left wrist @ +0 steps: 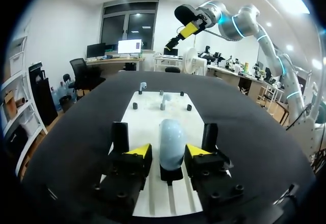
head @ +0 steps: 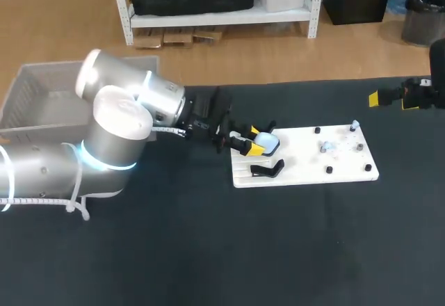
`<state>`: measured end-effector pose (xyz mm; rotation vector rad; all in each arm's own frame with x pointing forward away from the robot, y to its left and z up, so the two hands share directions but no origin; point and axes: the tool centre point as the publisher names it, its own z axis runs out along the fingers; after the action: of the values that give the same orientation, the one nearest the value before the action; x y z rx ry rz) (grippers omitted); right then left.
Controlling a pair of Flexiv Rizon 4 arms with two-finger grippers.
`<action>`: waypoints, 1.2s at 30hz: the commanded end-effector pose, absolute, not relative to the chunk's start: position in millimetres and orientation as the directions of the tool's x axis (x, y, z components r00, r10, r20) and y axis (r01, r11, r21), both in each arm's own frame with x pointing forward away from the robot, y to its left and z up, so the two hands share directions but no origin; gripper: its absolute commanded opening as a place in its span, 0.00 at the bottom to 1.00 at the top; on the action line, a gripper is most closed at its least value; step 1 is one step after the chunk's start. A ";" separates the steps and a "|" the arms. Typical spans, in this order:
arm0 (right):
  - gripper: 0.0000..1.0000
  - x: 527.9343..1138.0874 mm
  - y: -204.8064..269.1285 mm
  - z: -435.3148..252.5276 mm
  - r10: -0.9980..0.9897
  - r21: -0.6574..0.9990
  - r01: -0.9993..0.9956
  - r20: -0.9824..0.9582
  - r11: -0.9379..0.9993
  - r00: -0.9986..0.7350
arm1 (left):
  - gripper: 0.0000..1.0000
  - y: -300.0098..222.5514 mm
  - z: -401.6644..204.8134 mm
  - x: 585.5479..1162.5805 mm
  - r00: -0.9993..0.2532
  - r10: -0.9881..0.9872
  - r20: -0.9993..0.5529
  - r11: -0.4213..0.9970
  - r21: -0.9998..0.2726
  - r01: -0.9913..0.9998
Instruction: Pick up each earbud case from the left stands, insert the matching earbuds, close the lid, and place the case in the box.
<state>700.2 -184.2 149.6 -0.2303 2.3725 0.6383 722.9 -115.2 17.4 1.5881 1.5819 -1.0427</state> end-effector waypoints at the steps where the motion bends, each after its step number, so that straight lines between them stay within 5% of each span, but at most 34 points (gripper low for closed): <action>1: 1.00 700.9 -184.9 149.4 0.000 0.386 -0.324 -0.643 0.864 -0.766 | 0.39 -117.4 13.7 721.3 -0.044 0.467 -0.883 -0.044 -0.073 0.996; 7: 1.00 700.9 -184.9 149.4 0.000 0.386 -0.324 -0.643 0.864 -0.766 | 0.34 -117.6 12.8 721.0 -0.044 0.464 -0.885 -0.040 -0.071 0.997; 13: 1.00 700.9 -184.9 149.4 0.000 0.386 -0.324 -0.643 0.864 -0.766 | 0.00 -115.1 15.0 720.5 -0.048 0.455 -0.889 -0.034 -0.071 0.997; 36: 1.00 700.9 -184.9 149.4 0.000 0.386 -0.324 -0.643 0.864 -0.766 | 0.00 -108.7 109.7 702.8 0.042 0.212 -0.976 0.007 0.044 0.999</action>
<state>700.2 -184.2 149.6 -0.2303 2.3725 0.6383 711.9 -113.5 107.6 1.4160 1.3170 -1.1075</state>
